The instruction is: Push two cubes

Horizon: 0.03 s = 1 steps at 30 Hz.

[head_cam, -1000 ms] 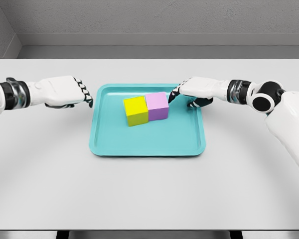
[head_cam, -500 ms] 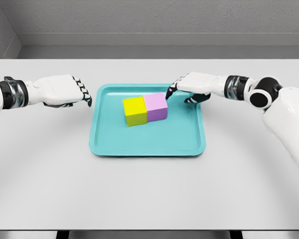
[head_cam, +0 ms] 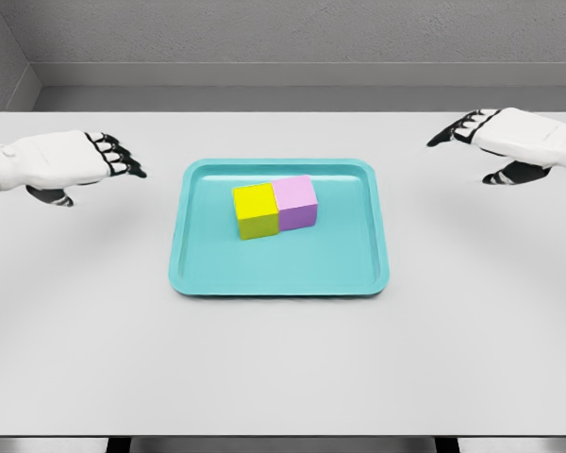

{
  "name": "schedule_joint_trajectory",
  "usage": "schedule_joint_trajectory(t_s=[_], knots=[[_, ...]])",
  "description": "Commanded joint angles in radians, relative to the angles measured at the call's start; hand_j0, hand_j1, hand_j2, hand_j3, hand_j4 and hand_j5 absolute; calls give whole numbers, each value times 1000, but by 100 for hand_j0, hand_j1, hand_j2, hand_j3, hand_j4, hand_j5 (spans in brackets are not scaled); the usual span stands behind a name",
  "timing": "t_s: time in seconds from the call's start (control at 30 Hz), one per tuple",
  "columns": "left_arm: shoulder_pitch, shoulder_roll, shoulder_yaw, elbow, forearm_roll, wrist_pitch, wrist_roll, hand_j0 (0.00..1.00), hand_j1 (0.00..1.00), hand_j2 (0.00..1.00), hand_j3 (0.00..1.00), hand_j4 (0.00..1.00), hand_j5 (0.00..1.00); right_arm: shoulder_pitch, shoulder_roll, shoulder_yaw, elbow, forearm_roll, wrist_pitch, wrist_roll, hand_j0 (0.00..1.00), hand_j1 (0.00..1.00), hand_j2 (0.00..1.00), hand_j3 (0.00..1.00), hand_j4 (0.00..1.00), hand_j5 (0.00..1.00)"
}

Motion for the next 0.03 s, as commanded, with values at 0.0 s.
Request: schedule_joint_trajectory(t_s=[0.0], knots=[[0, 12, 3, 2, 8, 2, 1, 100, 100, 100, 100, 100, 100, 0, -21, -9, -14, -15, 3, 0, 100, 100, 100, 100, 100, 100]])
